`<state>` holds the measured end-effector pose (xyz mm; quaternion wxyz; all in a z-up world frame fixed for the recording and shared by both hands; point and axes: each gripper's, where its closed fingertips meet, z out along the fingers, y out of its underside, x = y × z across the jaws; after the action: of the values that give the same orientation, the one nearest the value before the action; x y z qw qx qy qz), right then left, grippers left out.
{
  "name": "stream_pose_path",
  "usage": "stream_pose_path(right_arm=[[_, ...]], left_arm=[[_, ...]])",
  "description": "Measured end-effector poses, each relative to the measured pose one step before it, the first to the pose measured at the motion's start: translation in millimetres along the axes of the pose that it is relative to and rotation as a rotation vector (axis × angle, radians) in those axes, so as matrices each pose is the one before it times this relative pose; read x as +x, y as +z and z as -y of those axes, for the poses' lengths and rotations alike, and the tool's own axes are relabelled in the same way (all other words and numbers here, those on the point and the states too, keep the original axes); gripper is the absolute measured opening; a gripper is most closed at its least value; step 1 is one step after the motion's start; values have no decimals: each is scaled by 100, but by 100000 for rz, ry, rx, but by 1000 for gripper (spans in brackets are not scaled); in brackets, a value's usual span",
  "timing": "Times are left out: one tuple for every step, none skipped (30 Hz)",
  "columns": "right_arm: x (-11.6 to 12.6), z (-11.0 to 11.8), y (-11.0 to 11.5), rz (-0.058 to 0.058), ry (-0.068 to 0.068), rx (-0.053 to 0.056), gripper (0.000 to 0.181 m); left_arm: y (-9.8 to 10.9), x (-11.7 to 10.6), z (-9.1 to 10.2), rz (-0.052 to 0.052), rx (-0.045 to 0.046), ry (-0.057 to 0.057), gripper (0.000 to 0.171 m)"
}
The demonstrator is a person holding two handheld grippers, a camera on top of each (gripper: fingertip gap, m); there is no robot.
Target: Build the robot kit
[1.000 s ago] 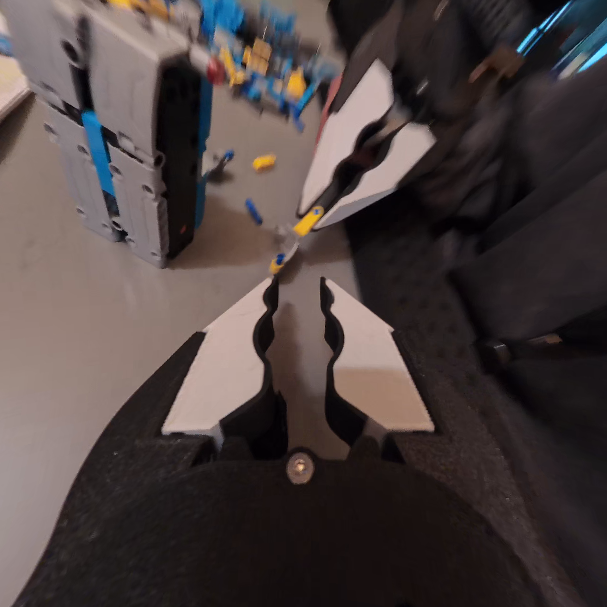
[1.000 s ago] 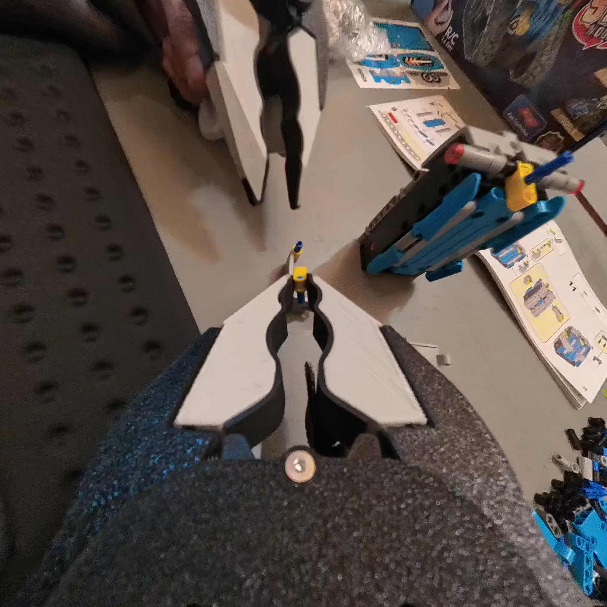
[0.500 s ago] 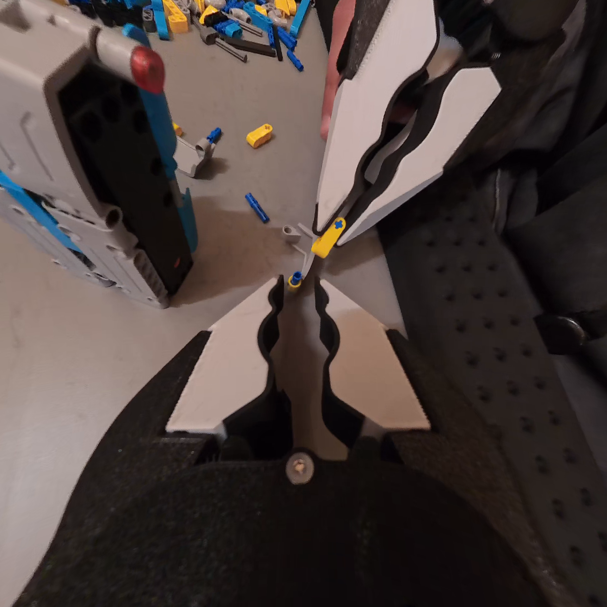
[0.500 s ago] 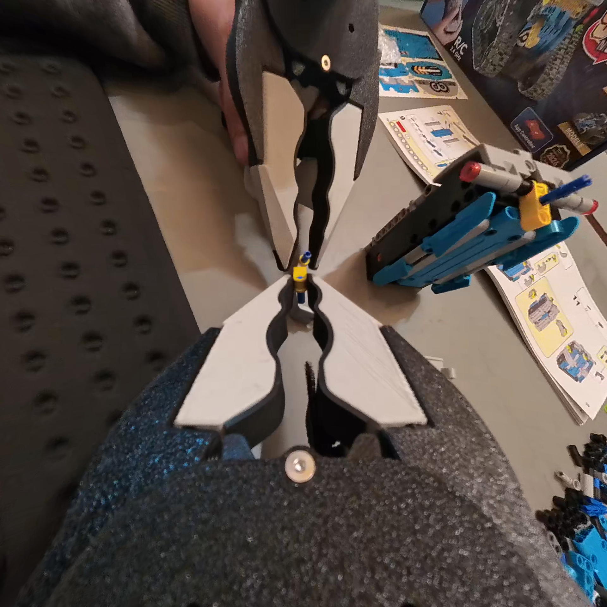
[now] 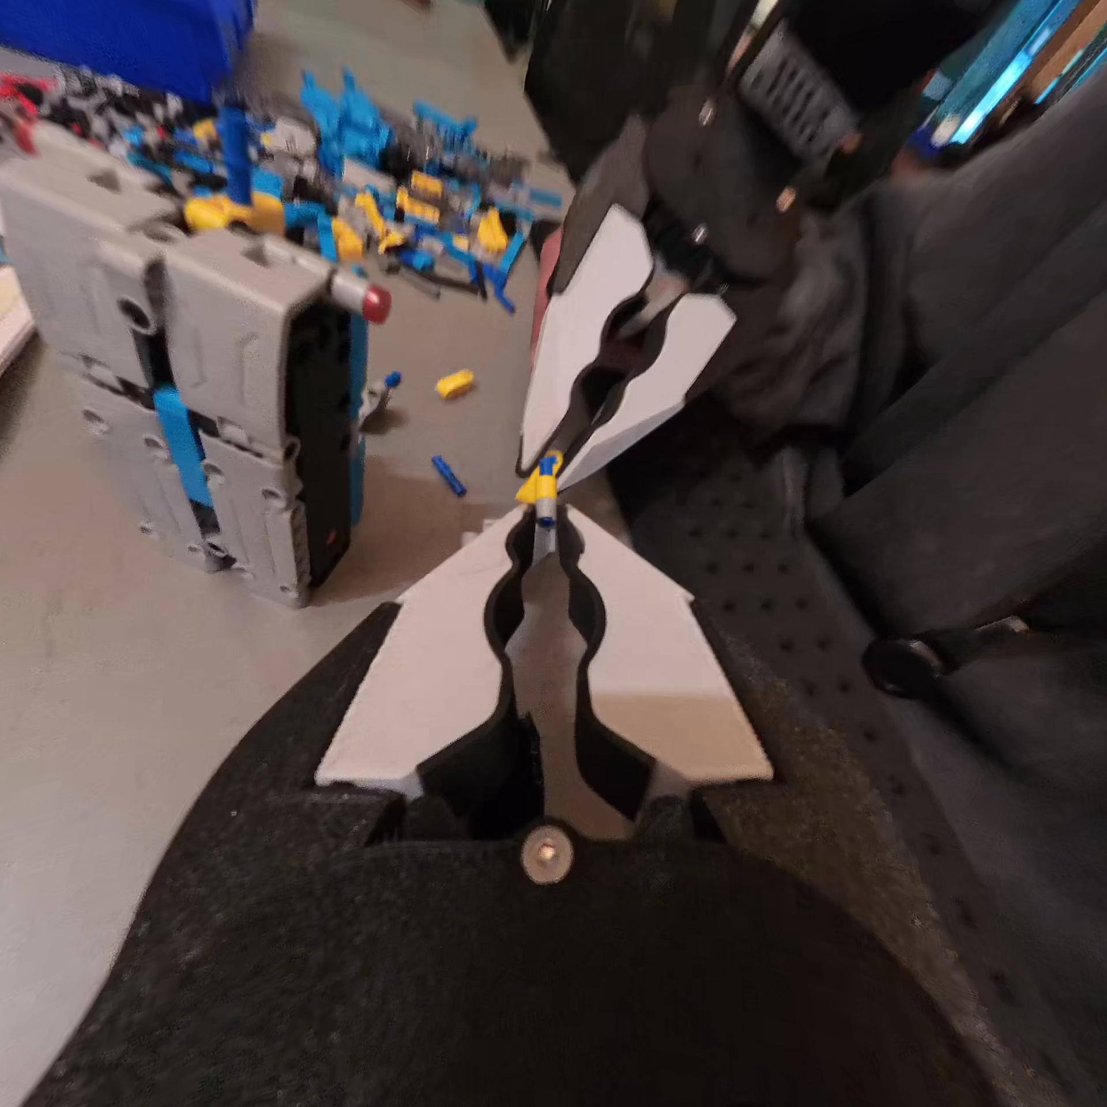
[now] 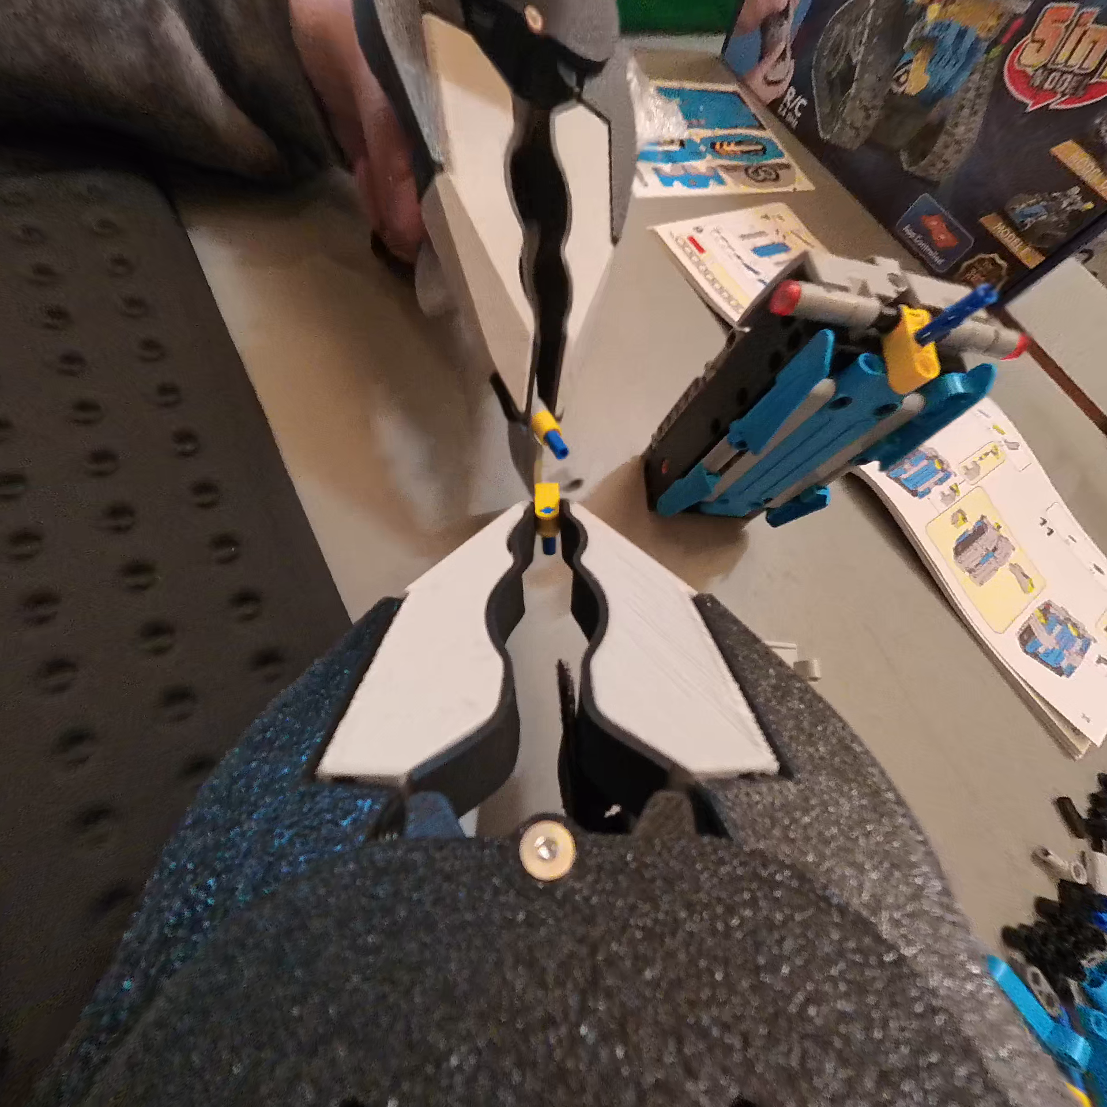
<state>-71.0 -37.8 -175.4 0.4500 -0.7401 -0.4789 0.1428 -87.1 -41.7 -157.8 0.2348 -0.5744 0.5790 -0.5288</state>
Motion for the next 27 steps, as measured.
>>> stream_pose_path(right_arm=[[131, 316, -128, -309, 1153, 1888, 8], [91, 376, -161, -319, 931, 2271, 8], [58, 320, -154, -139, 998, 1939, 8], [183, 225, -163, -704, 1133, 1362, 7], [314, 122, -155, -1266, 1808, 827, 8], [695, 126, -156, -3504, 3445, 756, 7], [920, 268, -176, -4901, 5765, 1306, 8], [510, 629, -121, -2507, 7434, 3396, 7], [177, 630, 37, -1119, 8240, 3225, 7], [85, 251, 256, -1785, 7096, 1079, 8], [-30, -93, 335, -2413, 3025, -618, 8], [-199, -118, 262, -2170, -768, -757, 8], [-215, 91, 75, -2424, -3147, 200, 8], [-352, 315, -101, -1311, -3079, 1267, 7], [-227, 225, -142, -1473, -1960, 806, 8], [-31, 84, -116, -1732, -1409, 472, 7], [61, 73, -77, -1162, -85, 748, 7], [254, 60, -51, -1368, 1292, 622, 7], [187, 98, -49, -464, 1413, 689, 7], [238, 198, -107, -564, 1191, 1353, 7], [-47, 181, -68, 1070, 858, 910, 7], [-134, -5, 40, 1113, 288, -58, 7], [16, -286, 153, -499, -803, -1595, 7], [-14, -251, 163, -790, -1610, -1233, 7], [-21, -36, 56, -796, -1369, -159, 7], [13, -7, 14, -785, -1706, -365, 7], [-44, 23, -14, -266, -1500, -108, 7]], left_arm=[[-324, 265, 758, -1476, 4962, -2236, 6], [-188, 45, 530, 588, 3234, -1076, 6], [-94, -269, 266, 3355, 1464, 1043, 6], [-73, -457, 62, 4853, 178, 2541, 6], [-99, -327, 155, 3867, 915, 2020, 6], [-187, -276, 268, 3818, 2551, -370, 6], [-198, -369, 273, 3218, 2359, -1727, 6], [-77, -249, 34, 2879, 1118, -1494, 6], [6, -23, -82, 2315, 587, -746, 6], [104, 74, -72, 1708, 126, -781, 6], [86, 251, 19, 910, 512, -1042, 6], [62, 184, 140, 1381, 1118, -1120, 6], [65, 76, 137, 1738, 769, -1123, 6], [52, -151, 158, 2282, 947, -1385, 6], [-19, 78, 176, 636, 1163, -1743, 6], [13, 112, 41, -92, 353, -2393, 6], [4, -42, -14, 500, 401, -2054, 6], [11, -61, -86, 411, -150, -959, 6], [5, -128, -90, 758, -247, 124, 6], [9, -252, -125, 1392, -602, 432, 6], [74, -145, -221, 480, -962, 47, 6], [87, 23, -184, -477, -500, -773, 6], [57, 197, 10, -1394, 808, -1007, 6], [95, 72, -160, -435, -849, -352, 6], [31, -66, -46, 773, -175, 833, 6], [-9, -3, 31, 176, 241, 279, 6], [10, 11, -41, -149, -145, -458, 6]])
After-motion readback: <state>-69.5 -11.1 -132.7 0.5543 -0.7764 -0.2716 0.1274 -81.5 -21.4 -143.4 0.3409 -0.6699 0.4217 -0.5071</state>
